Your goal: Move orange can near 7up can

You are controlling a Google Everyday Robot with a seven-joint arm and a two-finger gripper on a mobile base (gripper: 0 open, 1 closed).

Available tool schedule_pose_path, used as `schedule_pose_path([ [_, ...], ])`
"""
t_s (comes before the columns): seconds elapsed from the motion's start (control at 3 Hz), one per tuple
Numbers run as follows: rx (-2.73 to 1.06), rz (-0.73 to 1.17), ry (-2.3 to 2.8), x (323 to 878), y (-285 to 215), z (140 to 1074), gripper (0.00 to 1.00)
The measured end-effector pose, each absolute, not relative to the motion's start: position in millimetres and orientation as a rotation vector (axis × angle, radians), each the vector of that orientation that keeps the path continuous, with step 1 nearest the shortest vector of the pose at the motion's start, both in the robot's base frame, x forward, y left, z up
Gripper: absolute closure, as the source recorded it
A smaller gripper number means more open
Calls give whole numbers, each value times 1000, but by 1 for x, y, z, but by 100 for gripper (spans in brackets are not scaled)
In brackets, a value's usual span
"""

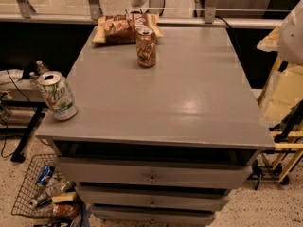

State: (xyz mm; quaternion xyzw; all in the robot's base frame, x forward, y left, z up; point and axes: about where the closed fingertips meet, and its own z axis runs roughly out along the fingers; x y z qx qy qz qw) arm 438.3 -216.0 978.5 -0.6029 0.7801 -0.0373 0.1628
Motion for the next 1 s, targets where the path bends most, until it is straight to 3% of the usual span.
schedule_pose_path([
  [0.67, -1638, -14, 2161, 455, -206, 977, 0],
  [1.0, -1490, 165, 2006, 506, -179, 976, 0],
])
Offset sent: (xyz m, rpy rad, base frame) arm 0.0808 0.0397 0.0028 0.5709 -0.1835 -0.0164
